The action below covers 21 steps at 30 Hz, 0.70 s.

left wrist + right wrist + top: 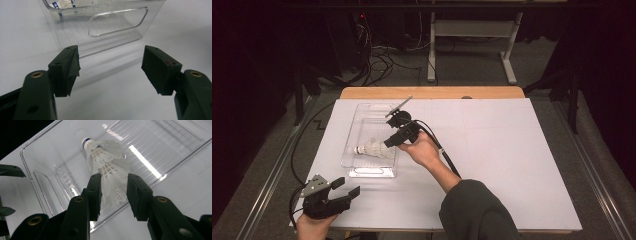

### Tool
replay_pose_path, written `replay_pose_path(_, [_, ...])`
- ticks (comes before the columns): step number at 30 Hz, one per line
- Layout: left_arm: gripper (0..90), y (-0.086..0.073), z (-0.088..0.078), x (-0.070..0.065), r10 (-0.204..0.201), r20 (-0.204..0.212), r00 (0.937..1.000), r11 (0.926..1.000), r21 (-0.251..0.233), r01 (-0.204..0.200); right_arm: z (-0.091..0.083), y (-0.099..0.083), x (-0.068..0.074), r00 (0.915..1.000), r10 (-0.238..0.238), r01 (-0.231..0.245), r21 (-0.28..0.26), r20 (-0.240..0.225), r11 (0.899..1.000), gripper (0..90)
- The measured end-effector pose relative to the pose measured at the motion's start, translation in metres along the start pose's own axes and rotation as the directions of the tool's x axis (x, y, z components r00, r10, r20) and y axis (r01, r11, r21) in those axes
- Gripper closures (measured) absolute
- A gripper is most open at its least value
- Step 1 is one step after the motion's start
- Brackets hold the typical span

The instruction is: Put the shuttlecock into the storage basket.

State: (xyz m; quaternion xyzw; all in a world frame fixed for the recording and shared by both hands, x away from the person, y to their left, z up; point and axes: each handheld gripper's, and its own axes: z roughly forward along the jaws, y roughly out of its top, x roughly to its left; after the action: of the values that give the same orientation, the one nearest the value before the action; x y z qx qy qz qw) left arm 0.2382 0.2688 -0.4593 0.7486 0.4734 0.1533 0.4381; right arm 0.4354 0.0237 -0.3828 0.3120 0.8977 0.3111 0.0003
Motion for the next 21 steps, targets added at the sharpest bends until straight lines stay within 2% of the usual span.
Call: replay_pose_path(21, [31.3,0.000,0.000,0.001,0.000,-0.001,1.0000,1.0000,0.005,0.000,-0.017,-0.015,-0.014,0.9989,0.041,-0.039,-0.061,0.022,0.997,59.3])
